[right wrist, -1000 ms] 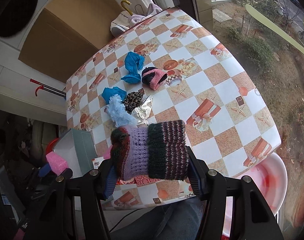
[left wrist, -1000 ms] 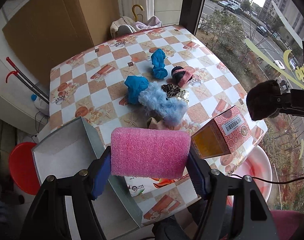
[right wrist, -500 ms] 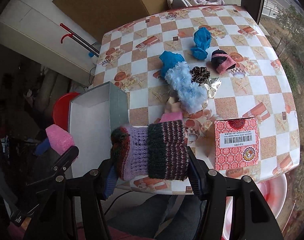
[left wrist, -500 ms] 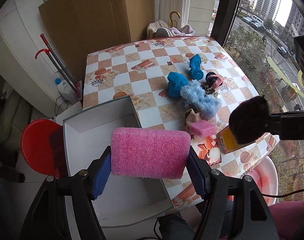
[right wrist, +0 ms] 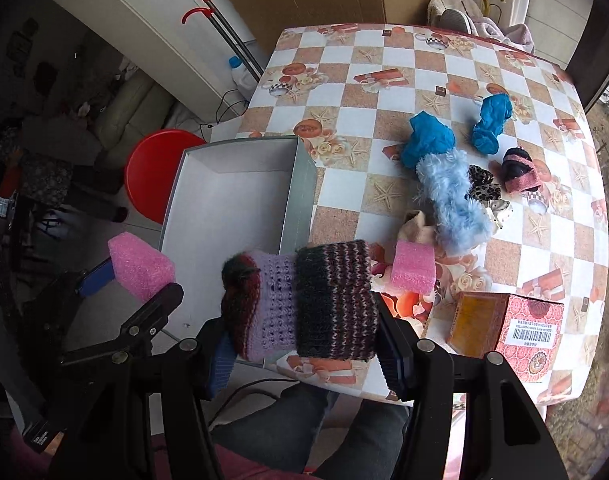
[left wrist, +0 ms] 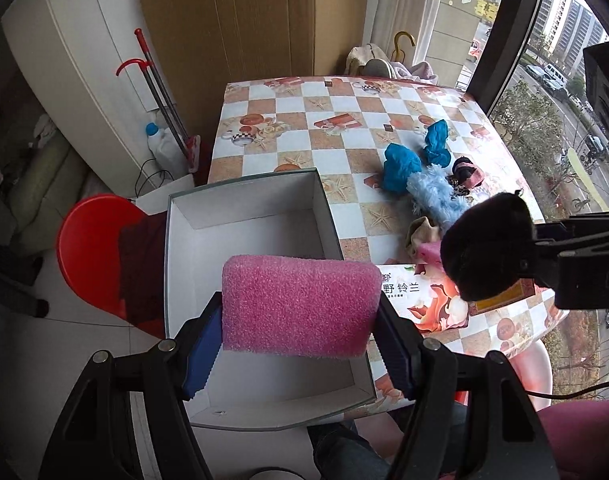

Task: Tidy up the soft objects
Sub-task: 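Lift and carry the sponge with left while right carries the knit cuff to the white box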

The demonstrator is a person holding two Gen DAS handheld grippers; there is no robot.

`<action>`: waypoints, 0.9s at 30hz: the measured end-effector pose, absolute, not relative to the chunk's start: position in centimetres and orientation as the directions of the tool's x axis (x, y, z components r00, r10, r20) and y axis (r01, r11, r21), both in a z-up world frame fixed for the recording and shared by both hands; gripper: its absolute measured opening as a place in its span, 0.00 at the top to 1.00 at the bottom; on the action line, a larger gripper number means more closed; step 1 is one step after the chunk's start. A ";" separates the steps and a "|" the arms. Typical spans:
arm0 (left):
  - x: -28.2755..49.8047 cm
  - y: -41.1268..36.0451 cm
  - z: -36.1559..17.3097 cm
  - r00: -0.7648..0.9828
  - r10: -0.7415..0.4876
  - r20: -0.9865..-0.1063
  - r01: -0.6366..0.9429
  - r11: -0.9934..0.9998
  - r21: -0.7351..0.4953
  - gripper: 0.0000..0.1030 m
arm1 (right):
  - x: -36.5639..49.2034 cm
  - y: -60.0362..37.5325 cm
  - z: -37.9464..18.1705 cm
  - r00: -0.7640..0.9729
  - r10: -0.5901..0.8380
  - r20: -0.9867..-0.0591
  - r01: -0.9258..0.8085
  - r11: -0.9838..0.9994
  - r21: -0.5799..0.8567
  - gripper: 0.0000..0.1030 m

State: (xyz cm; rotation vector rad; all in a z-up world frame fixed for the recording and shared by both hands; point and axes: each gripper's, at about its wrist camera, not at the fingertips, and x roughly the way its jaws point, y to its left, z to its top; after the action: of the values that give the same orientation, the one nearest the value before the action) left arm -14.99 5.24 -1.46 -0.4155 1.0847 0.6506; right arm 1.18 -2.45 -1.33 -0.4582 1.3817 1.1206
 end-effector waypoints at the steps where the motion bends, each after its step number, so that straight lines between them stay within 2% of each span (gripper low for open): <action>1: -15.1 5.2 -1.4 0.311 0.282 -0.907 -0.670 0.742 0.001 0.29 | 1.0 -2.3 -1.4 -0.187 0.349 -0.918 -0.828 0.447 0.339 0.41; 27: -17.2 6.7 -2.1 0.296 0.284 -0.912 -0.710 0.704 -0.011 0.29 | -0.6 -0.4 -1.9 -0.207 0.321 -0.924 -0.849 0.411 0.333 0.41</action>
State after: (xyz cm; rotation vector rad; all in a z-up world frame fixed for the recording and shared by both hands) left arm -17.21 6.69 -2.06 -0.4615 1.0808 0.6930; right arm -0.60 -0.38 -1.89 -0.5132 1.3926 1.1546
